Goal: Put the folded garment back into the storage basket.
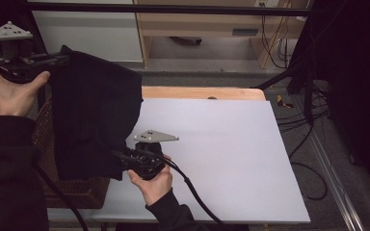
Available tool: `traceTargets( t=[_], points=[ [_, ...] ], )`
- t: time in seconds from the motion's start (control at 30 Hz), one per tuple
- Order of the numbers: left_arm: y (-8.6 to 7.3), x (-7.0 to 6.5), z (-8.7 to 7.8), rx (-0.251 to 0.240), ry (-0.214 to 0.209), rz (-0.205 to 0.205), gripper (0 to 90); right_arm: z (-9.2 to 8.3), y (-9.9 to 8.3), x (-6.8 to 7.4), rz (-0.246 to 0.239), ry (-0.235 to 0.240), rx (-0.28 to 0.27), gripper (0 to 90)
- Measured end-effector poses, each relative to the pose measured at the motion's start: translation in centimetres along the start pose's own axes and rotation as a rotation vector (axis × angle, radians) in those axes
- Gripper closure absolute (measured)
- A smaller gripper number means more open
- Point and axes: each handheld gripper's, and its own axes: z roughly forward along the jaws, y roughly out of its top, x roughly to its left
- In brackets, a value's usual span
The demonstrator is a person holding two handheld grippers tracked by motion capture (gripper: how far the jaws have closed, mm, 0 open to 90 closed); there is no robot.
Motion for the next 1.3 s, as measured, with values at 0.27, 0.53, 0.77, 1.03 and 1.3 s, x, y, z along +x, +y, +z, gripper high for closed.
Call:
traceTargets(
  t=[0.27, 0.53, 0.77, 1.03, 1.3],
  points=[
    [-1.1, 3.0, -0.8, -0.001, 0.034, -0.015, 80.1, 2.9, 0.4, 1.6, -0.015, 0.012, -0.007, 74.5],
    [-2.6, 5.7, -0.9, 0.013, 0.063, -0.019, 80.1, 6.2, 0.1, 3.1, -0.041, 0.010, 0.002, 74.2],
    [-4.1, 8.7, -0.2, 0.060, 0.106, -0.038, 80.0, 9.5, -0.2, 4.4, -0.084, -0.025, 0.010, 73.6],
    [-9.1, 10.8, 4.0, 0.090, 0.132, -0.166, 36.9, 12.5, -2.8, 4.0, -0.335, -0.182, 0.103, 26.0],
    [-11.2, 6.8, 4.7, 0.054, 0.076, -0.194, 23.7, 5.7, -2.0, -0.4, -0.282, -0.076, -0.032, 13.4]
  ],
)
